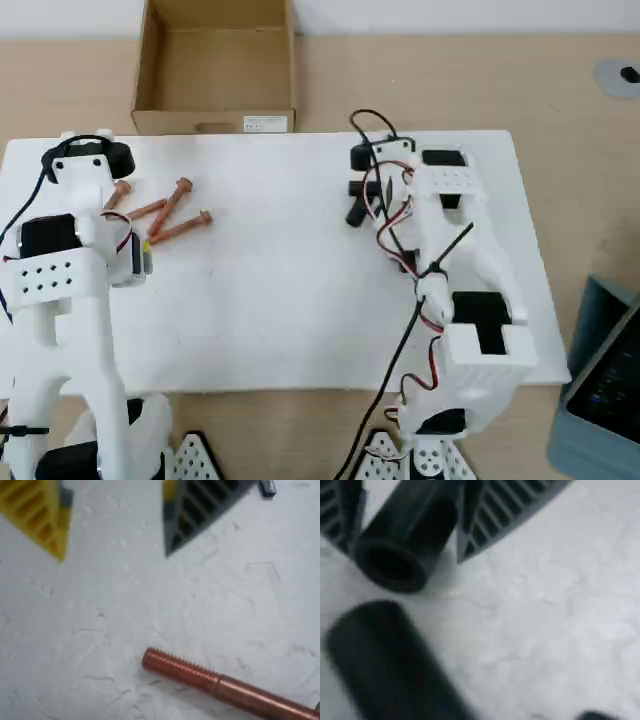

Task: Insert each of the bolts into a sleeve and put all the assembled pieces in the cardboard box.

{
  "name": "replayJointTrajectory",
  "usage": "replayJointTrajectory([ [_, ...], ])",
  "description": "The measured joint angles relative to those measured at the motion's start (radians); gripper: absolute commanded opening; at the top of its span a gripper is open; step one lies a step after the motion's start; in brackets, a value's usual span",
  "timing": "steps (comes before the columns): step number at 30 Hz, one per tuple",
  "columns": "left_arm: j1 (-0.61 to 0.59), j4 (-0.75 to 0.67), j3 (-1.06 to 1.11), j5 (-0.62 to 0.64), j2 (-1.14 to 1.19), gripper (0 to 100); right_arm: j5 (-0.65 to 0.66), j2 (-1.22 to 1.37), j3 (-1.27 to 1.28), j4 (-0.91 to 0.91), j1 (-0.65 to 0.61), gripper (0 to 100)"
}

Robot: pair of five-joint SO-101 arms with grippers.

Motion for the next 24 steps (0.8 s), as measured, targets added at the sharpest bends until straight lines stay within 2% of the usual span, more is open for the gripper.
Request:
replayJointTrajectory([
  [13,0.000,0.000,0.000,0.000,0.000,14,-0.002,-0.015,-0.031,0.040,-0.006,1.1],
  [19,-0.003,0.054,-0.015,0.000,0.002,14,0.002,-0.184,-0.058,0.155,-0.009,1.1],
  [24,-0.006,0.114,-0.118,-0.002,0.003,14,0.032,-0.338,-0.066,0.259,-0.008,1.1],
])
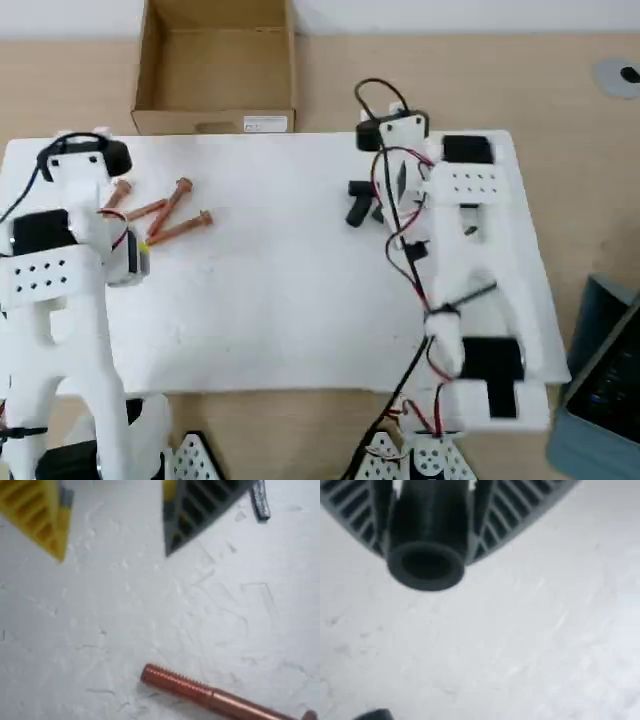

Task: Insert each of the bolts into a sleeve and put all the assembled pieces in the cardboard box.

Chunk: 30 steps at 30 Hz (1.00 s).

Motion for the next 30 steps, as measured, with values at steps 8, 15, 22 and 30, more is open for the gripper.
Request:
replayJointTrajectory([
  [8,-0.003,0.107,-0.245,-0.011,0.144,14,0.026,-0.169,0.000,0.075,0.002,1.1],
  [15,-0.058,0.164,-0.605,-0.118,0.491,7,0.028,-0.219,0.077,0.075,0.002,1.1],
  [22,-0.075,0.206,-0.931,-0.279,0.847,7,0.028,-0.221,0.124,0.075,0.002,1.0],
  [30,-0.075,0.206,-1.186,-0.413,1.062,7,0.026,-0.224,0.157,0.074,0.000,1.0],
])
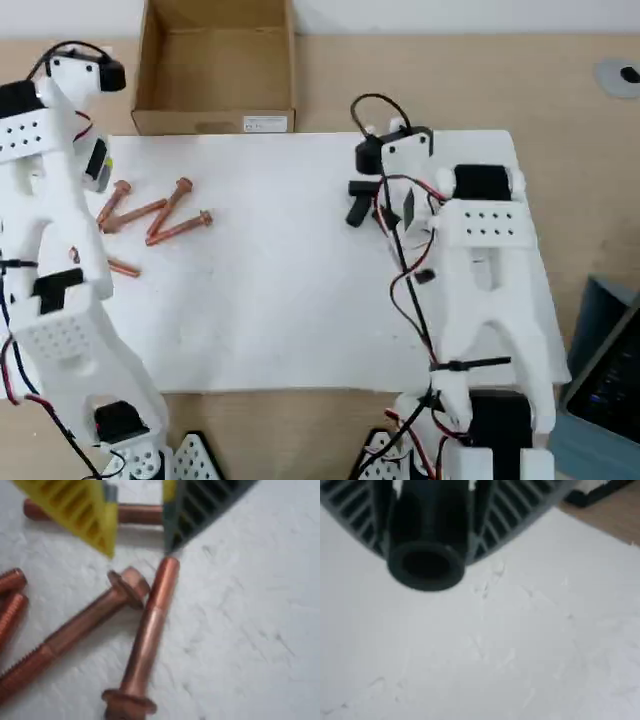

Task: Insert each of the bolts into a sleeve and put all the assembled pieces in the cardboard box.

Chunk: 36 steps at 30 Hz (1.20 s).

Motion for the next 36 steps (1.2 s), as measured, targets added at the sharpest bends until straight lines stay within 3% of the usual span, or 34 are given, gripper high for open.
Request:
replayJointTrajectory([
  [17,0.000,0.002,-0.292,-0.075,0.376,7,0.003,0.000,0.002,0.000,0.000,1.0],
  [22,0.000,0.002,-0.345,-0.075,0.439,14,0.003,0.000,0.002,0.000,0.000,1.0],
  [31,0.000,0.002,-0.381,-0.075,0.511,13,0.003,0.000,0.002,0.000,0.000,1.0],
  [36,0.000,0.008,-0.400,-0.075,0.539,4,0.003,0.000,0.002,0.000,0.000,1.0],
])
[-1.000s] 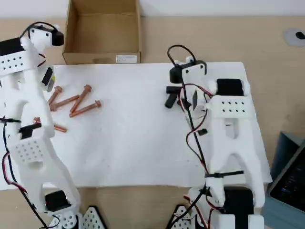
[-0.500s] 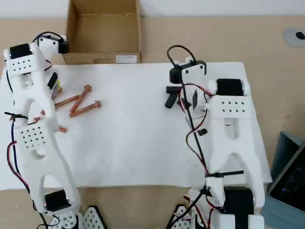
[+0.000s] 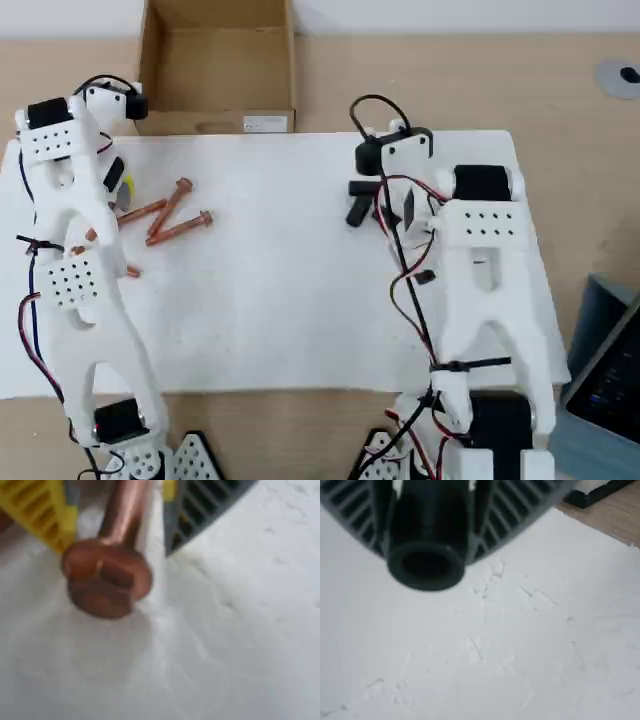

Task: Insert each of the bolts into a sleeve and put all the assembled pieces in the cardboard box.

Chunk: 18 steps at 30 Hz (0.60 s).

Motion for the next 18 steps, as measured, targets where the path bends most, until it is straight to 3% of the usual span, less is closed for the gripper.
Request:
replayJointTrajectory([
  [2,0.017,0.005,0.000,-0.002,0.008,0,0.000,0.000,0.000,0.000,0.000,1.0],
  [12,0.038,0.014,-0.015,0.002,0.014,1,0.000,0.000,0.000,0.000,0.000,1.0],
  [18,0.038,0.021,-0.066,0.077,0.008,1,0.000,0.000,-0.012,0.035,0.000,1.0],
])
